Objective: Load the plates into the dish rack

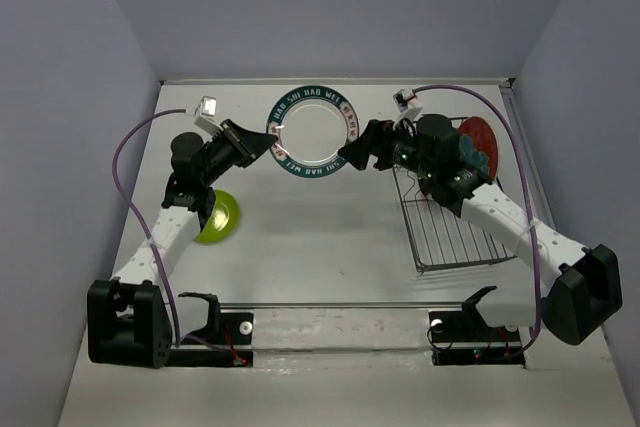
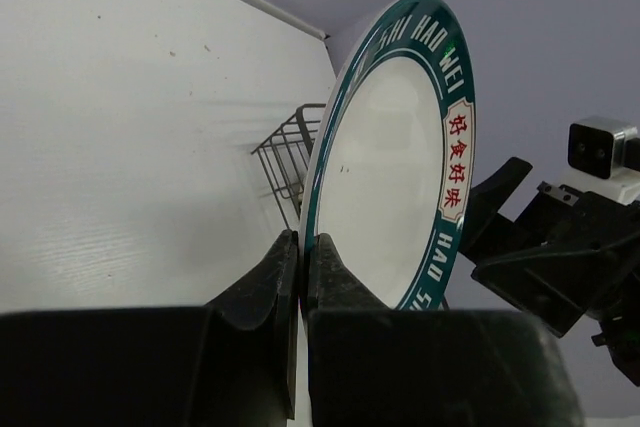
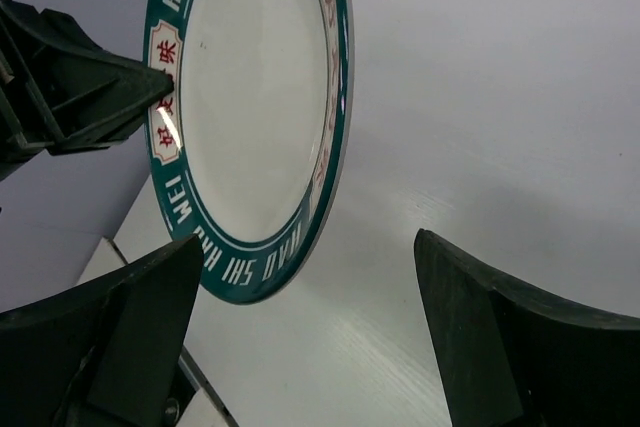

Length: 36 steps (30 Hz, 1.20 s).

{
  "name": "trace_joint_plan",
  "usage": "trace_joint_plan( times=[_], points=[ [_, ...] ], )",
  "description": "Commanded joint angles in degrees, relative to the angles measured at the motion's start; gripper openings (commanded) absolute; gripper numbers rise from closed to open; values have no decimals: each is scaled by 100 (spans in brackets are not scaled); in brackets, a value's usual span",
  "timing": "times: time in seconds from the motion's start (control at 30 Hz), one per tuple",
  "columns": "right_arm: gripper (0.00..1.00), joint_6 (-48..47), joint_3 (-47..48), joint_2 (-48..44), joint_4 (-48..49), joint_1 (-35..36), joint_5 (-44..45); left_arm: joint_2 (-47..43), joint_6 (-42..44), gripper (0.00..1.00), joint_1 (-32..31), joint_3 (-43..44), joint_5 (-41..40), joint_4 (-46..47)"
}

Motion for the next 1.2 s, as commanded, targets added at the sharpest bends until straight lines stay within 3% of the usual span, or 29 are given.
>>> trace_joint_plan(
  times=[0.0,0.2,0.3,0.37,0.47,0.5,0.57,0.6,0.8,0.9,1.17],
  points=[
    [91,-98,254,-232,-138,53,482,-392,14,6,-44,-111,497,403],
    [71,-71,228,-171,-50,53,395,-463,85,6,-150,-155,1069,649],
    [28,-80,263,-171,-50,53,456,-428,190,6,-167,-146,1315,693],
    [7,-124,263,-250,-68,53,570,-436,295,8,-167,-155,1438,702],
    [7,-342,350,-548,-478,53,1016,-392,278,44,-159,-147,1552,685],
    [7,-596,473,-749,-846,53,1462,-384,278,71,-132,-138,1544,615],
    [7,-921,727,-882,-1433,53,2078,-392,269,92,-54,-155,1535,553],
    [7,-1080,1007,-927,-1752,53,2822,-392,226,99,-1,-173,1526,527],
    [7,-2083,1572,-962,-3196,53,5890,-594,102,99,334,-243,1430,500],
    [7,-2408,1747,-883,-3416,1,6667,-665,146,99,342,-234,1403,465],
    [7,-2664,1951,-417,-3900,-52,7162,-674,181,99,351,-208,1412,430]
  ],
)
